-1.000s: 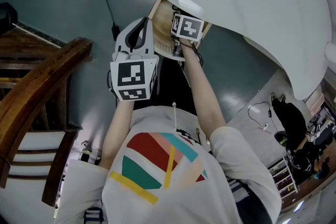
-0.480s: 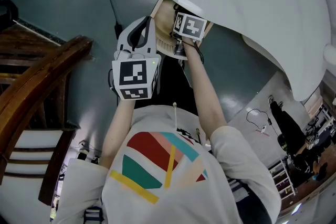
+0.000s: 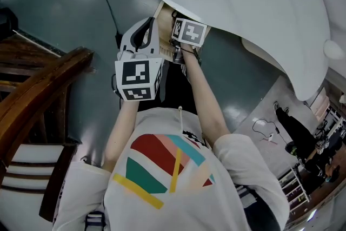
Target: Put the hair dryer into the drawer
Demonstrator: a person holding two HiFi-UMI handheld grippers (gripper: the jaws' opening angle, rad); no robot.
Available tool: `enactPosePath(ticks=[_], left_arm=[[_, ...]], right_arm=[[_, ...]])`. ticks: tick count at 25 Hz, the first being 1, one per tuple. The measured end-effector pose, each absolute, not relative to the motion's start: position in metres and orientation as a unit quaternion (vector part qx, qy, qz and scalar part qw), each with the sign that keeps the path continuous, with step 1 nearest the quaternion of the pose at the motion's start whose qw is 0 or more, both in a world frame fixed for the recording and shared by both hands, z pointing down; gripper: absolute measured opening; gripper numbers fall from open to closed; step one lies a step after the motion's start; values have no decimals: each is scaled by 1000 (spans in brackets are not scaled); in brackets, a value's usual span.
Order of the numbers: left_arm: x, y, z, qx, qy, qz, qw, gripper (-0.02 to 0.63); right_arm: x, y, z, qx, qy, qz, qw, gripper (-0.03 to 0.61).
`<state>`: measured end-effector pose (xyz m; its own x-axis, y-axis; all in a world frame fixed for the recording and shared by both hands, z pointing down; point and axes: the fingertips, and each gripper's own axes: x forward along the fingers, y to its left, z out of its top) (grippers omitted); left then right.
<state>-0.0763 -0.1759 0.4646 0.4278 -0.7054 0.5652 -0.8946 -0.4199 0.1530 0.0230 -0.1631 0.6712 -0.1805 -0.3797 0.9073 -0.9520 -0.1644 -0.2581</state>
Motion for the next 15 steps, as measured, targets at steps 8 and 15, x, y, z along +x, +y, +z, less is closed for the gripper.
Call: enactPosePath(ticks=[8,15], left_arm=[[-70,-196,421,827,-501,169,190,21],[-62,-220,380,832,-519,121,157,21]], right_arm=[[27,-165,610,595,-603,463,261,132],[33,-184,555,601,-621,450,224,15]])
